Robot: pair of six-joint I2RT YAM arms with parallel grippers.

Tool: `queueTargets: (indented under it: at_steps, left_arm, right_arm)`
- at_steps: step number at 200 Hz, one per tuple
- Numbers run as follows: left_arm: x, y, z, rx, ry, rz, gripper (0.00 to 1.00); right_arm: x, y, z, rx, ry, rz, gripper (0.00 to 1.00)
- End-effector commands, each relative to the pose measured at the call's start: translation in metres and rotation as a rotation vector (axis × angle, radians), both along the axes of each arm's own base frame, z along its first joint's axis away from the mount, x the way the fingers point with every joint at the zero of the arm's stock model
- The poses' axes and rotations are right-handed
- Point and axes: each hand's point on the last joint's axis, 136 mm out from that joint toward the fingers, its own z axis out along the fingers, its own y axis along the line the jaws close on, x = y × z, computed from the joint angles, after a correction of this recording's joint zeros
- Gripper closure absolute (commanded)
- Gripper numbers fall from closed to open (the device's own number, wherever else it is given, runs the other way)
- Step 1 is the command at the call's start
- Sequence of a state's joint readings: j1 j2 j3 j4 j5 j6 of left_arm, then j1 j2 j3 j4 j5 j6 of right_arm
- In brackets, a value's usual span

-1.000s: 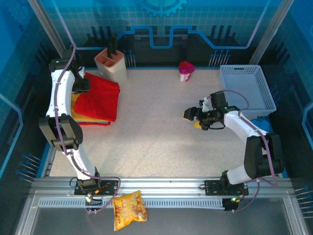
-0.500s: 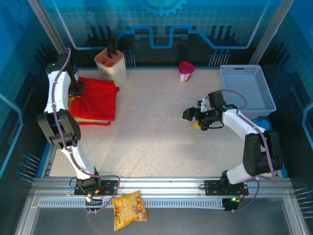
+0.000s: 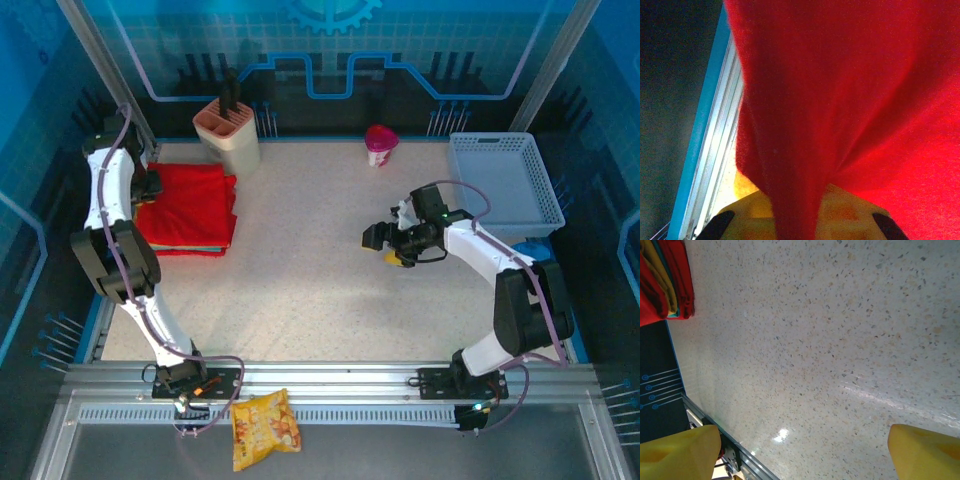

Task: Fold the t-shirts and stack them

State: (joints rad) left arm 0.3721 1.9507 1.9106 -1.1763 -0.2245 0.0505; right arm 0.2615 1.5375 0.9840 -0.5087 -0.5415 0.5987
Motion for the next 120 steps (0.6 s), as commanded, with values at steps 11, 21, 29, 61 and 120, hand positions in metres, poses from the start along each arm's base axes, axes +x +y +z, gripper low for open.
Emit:
queueTargets:
  at_steps: [11,21,29,61,120]
  left_arm:
    - [0.011,0.019,0.003,0.059,-0.021,0.044,1.0]
    - [0.012,0.022,0.002,0.073,-0.016,0.049,1.0]
    - [0.013,0.024,0.0,0.084,-0.012,0.051,1.0]
    - [0.018,0.031,-0.012,0.098,0.019,0.053,0.97]
    - [0.016,0.039,-0.015,0.136,0.044,0.086,0.69]
  right_arm:
    - [-0.002,0.005,-0.001,-0.013,0.017,0.019,0.12]
    - [-0.001,0.005,-0.002,-0.014,0.017,0.021,0.13]
    - [-0.002,0.005,-0.003,-0.014,0.02,0.024,0.12]
    - [-0.003,0.005,-0.006,-0.015,0.025,0.026,0.13]
    - [-0.005,0.004,-0.009,-0.016,0.028,0.025,0.13]
